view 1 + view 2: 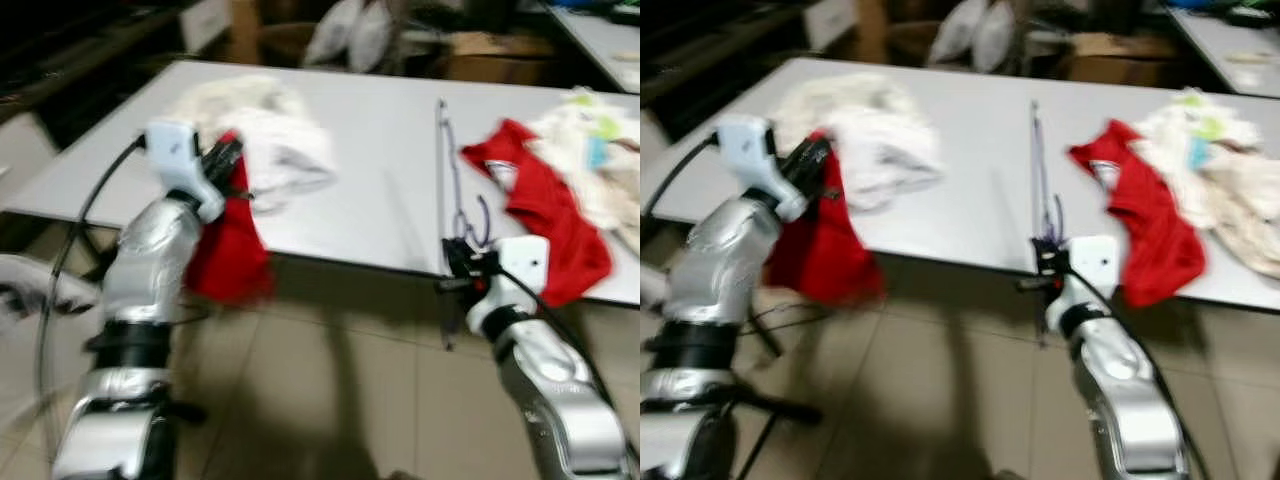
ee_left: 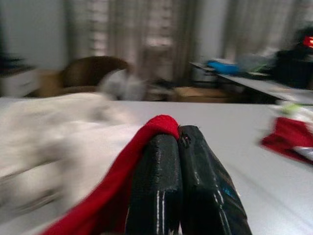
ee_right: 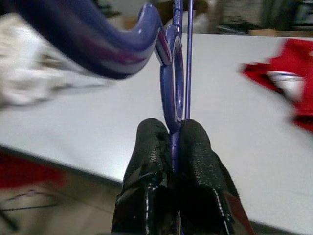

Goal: Hang hanger

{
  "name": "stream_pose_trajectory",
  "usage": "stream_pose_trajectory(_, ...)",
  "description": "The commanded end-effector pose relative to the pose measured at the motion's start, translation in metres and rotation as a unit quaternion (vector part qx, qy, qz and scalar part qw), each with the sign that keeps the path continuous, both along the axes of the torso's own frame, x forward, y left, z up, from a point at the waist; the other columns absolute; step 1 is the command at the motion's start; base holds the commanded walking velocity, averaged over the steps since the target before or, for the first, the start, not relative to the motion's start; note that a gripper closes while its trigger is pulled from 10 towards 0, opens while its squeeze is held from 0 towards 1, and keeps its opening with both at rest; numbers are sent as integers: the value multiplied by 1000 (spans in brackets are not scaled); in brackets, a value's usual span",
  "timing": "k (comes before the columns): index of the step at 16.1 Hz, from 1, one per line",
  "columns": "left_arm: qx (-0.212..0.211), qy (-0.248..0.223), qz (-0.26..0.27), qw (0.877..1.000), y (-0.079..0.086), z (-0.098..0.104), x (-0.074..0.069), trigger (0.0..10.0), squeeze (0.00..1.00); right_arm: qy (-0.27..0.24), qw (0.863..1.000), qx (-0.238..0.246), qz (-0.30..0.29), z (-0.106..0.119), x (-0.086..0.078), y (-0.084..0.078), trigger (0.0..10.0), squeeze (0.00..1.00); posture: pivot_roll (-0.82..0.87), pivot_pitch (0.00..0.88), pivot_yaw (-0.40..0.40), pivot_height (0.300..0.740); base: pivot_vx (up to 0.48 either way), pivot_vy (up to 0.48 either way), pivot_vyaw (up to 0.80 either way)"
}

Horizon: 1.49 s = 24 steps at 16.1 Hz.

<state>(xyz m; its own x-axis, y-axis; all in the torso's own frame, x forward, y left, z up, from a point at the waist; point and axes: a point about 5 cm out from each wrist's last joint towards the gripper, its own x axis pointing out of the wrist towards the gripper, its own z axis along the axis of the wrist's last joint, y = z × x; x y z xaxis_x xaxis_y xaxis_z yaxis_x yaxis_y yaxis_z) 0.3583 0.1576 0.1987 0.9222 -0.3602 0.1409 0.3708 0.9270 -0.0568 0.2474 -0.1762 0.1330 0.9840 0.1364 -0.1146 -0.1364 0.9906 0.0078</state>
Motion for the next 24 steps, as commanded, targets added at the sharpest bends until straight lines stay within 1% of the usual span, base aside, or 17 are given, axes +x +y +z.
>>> stream_pose_trajectory(1,2,-22,2,1000,7,12,2,10000,0,-8,1000,0,3,4,1,2,10000,0,-19,0,39,740,428,0,0)
stream_pose_trajectory(5,-7,-58,-43,997,-6,40,11,10000,0,-13,1000,-3,10,6,4,3,10000,0,-12,0,30,740,417,0,0)
stream_pose_trajectory(8,17,-86,-137,987,-39,62,19,10000,0,-16,1000,-11,8,7,4,0,10000,0,-26,0,55,740,399,0,0)
stream_pose_trajectory(9,17,-90,-150,984,-43,65,19,10000,0,-18,1000,-11,8,7,4,0,10000,0,-29,0,58,740,398,0,0)
stream_pose_trajectory(10,-3,-112,-182,977,-55,86,21,10000,0,-19,1000,-11,6,7,3,1,10000,0,-32,0,63,740,398,0,0)
stream_pose_trajectory(12,-52,-141,-195,969,-65,121,28,10000,0,-19,1000,-11,4,5,3,1,10000,0,-35,0,67,740,396,0,0)
stream_pose_trajectory(13,-98,-141,-167,971,-58,137,37,10000,0,-19,1000,-12,4,5,3,2,10000,0,-36,0,71,740,352,0,0)
stream_pose_trajectory(14,-108,-140,-148,973,-53,141,42,10000,0,-20,1000,-13,4,5,3,2,10000,0,-38,0,72,740,341,0,0)
stream_pose_trajectory(15,-89,-141,-105,980,-43,138,48,10000,0,-21,1000,-14,4,5,3,2,10000,0,-39,0,76,740,334,0,0)
stream_pose_trajectory(16,37,-120,-6,992,-20,110,57,10000,0,-22,1000,-16,4,6,3,3,10000,0,-43,0,83,740,304,0,0)
stream_pose_trajectory(17,61,-113,7,992,-16,103,57,10000,0,-23,1000,-16,4,6,3,3,10000,0,-47,0,87,740,300,0,0)
stream_pose_trajectory(18,109,-78,31,990,-1,78,58,10000,0,-23,1000,-21,4,6,2,3,10000,0,-46,0,85,740,277,0,0)
stream_pose_trajectory(19,189,-32,57,980,18,43,54,10000,0,-21,1000,-22,5,4,1,3,10000,0,-43,0,81,740,0,0,0)
stream_pose_trajectory(20,230,-5,66,971,33,22,50,10000,0,-19,1000,-22,5,4,0,3,10000,0,-41,0,76,740,0,0,0)
stream_pose_trajectory(21,230,-5,66,971,33,22,50,10000,0,-19,1000,-22,5,4,0,3,10000,0,-41,0,76,740,0,0,0)
stream_pose_trajectory(23,261,20,62,963,53,8,43,10000,0,-18,1000,-23,8,3,0,4,10000,0,-32,0,64,740,0,0,0)
stream_pose_trajectory(24,276,25,63,959,64,9,40,10000,1000,-17,1000,-24,10,4,1,4,10000,0,-28,0,56,740,0,0,0)
